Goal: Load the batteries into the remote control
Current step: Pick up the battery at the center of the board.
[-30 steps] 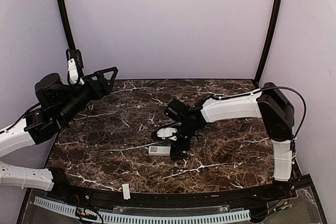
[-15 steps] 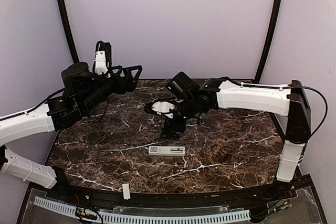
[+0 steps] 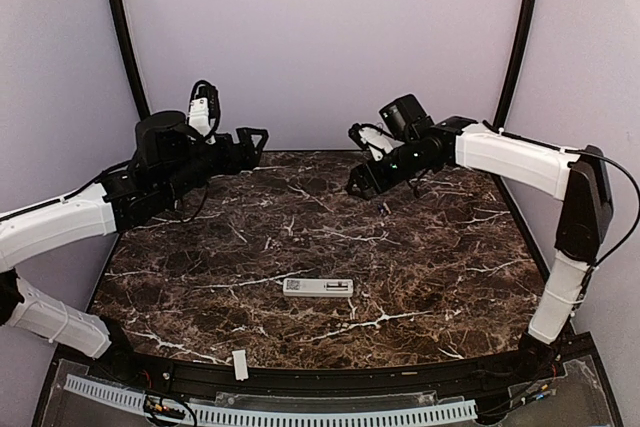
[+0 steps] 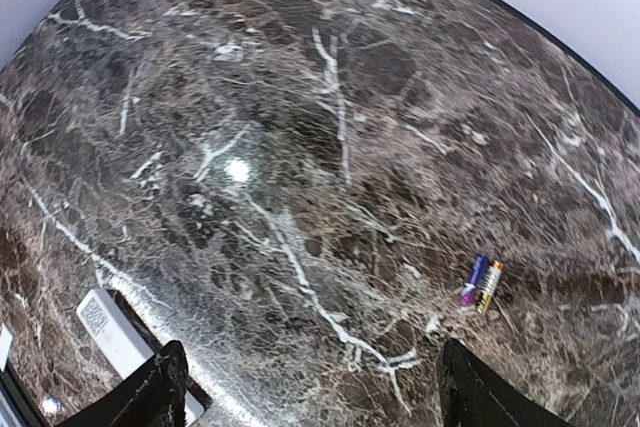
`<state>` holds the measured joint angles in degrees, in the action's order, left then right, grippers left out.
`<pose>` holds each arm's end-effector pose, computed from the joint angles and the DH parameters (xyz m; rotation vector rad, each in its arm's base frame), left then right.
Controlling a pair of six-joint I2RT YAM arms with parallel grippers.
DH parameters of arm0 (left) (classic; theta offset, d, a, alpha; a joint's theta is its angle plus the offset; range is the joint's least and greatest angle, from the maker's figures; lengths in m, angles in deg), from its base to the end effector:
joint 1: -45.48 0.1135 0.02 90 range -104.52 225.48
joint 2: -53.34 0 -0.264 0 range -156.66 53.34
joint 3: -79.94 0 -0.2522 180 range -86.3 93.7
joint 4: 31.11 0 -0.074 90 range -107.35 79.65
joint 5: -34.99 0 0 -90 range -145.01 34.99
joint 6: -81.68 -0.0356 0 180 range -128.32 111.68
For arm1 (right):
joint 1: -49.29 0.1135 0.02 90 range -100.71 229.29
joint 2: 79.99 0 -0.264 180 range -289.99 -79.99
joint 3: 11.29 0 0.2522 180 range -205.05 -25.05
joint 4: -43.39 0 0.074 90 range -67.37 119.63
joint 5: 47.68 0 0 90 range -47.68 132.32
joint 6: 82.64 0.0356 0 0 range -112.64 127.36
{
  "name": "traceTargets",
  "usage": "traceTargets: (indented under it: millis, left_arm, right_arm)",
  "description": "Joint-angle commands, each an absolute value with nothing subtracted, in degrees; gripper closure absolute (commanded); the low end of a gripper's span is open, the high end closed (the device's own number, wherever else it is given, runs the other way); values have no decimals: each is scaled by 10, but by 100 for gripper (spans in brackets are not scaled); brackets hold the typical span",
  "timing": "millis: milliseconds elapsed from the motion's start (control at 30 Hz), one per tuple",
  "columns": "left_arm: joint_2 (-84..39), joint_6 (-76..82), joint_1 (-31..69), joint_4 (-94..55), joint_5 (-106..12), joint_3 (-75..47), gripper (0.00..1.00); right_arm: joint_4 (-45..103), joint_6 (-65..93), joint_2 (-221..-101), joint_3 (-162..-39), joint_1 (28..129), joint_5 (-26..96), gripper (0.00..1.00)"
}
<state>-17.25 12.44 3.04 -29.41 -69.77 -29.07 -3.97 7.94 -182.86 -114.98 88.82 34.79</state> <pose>0.2222 -0.1909 0.3618 0.1031 1.6281 -0.6505 0.3103 0.2621 0.2951 -0.8699 2.2688 0.4821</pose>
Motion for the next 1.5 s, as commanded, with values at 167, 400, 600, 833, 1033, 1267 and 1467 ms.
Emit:
traceTargets:
  millis: [167,400,600,833,1033,1267,1467]
  left_arm:
    - [-226,205,107,-234,-644,-290,7]
    - [-277,245,150,-230,-603,-297,6]
    - [-287,241,168,-226,-606,-311,5]
    - [-242,240,172,-205,-635,-345,2]
    - [-213,227,172,-197,-652,-372,1]
    - [-223,219,172,-200,-653,-373,1]
    - [-228,205,172,-198,-660,-375,1]
  right_arm:
    - [-58,174,-1788,-1102,812,416,12]
    - [-61,175,-1792,-1087,767,414,11]
    - [-61,164,-1805,-1091,746,409,12]
    - [-53,126,-1811,-1086,740,397,14]
    - [-37,107,-1835,-1094,738,364,27]
    - [-41,122,-1903,-1127,753,310,54]
    - [-50,123,-1964,-1176,778,360,63]
